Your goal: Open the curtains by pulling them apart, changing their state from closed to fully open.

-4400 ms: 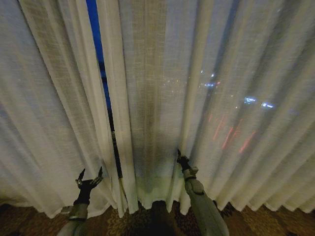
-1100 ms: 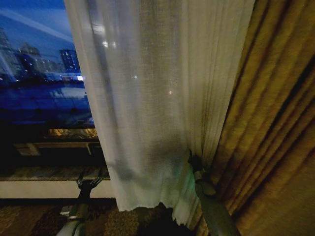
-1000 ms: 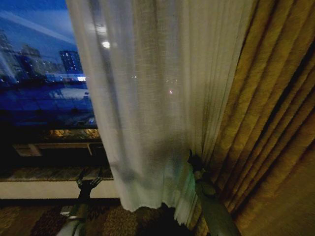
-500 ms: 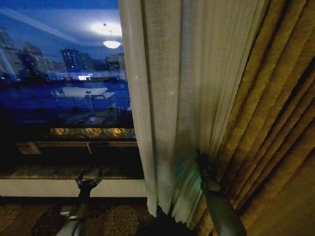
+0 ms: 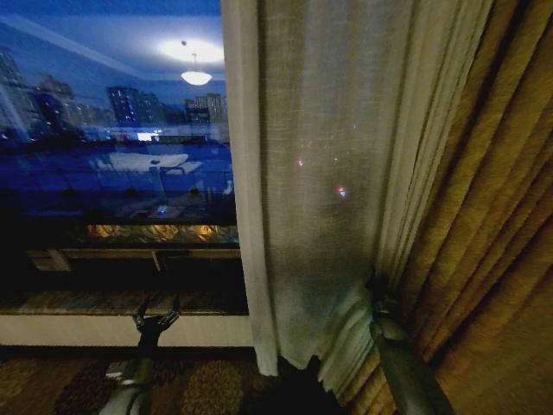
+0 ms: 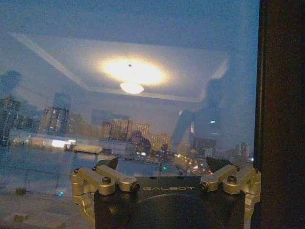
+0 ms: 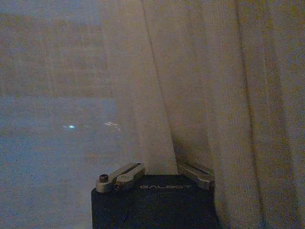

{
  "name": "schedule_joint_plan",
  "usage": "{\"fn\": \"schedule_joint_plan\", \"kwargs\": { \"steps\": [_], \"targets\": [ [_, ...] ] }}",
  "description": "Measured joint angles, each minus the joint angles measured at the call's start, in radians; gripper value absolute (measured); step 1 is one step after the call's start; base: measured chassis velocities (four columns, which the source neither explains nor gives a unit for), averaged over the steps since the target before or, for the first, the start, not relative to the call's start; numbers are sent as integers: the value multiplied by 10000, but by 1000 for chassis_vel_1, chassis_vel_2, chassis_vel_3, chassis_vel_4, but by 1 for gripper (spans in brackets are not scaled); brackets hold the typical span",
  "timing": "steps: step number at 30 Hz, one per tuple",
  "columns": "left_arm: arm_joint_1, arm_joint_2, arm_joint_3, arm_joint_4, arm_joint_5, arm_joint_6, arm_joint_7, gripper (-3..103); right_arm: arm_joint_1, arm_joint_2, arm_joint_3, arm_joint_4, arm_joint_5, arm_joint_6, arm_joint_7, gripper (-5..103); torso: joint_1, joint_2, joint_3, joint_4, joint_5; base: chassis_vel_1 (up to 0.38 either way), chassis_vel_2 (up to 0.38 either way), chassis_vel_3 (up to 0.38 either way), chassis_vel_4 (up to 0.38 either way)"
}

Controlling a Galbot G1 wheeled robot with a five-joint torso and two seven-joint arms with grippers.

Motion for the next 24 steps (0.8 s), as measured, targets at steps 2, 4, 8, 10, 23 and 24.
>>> {"fn": "schedule_joint_plan", "kwargs": {
  "steps": [2, 4, 8, 10, 23, 24],
  "targets": [
    [0, 0, 0, 0, 0, 0, 0, 100, -346, 15, -117, 571, 209, -192, -514, 3, 0, 0, 0, 1, -1, 0, 0, 0, 0],
    [0, 0, 0, 1, 0, 0, 0, 100, -537, 19, -192, 885, 270, -291, -707, 8, 0, 0, 0, 0, 0, 0, 0, 0, 0],
    [0, 0, 0, 0, 0, 0, 0, 100, -1438, 49, -415, 2412, 543, -743, -1268, 25, 0, 0, 0, 1, -2, 0, 0, 0, 0],
    [-1, 0, -1, 0, 0, 0, 0, 100, -1672, 47, -412, 2708, 536, -825, -1472, 30, 0, 0, -1, 2, -3, 0, 0, 0, 0],
    [0, 0, -1, 0, 0, 0, 0, 100, -3668, 335, -59, 4611, 239, -622, -1862, 79, -1, 0, -1, 0, -2, 0, 0, 0, 0],
    [0, 0, -1, 0, 0, 0, 0, 100, -3644, 384, -60, 4608, 220, -599, -1814, 84, -1, 0, -1, 0, -1, 0, 0, 0, 0]
  ]
}}
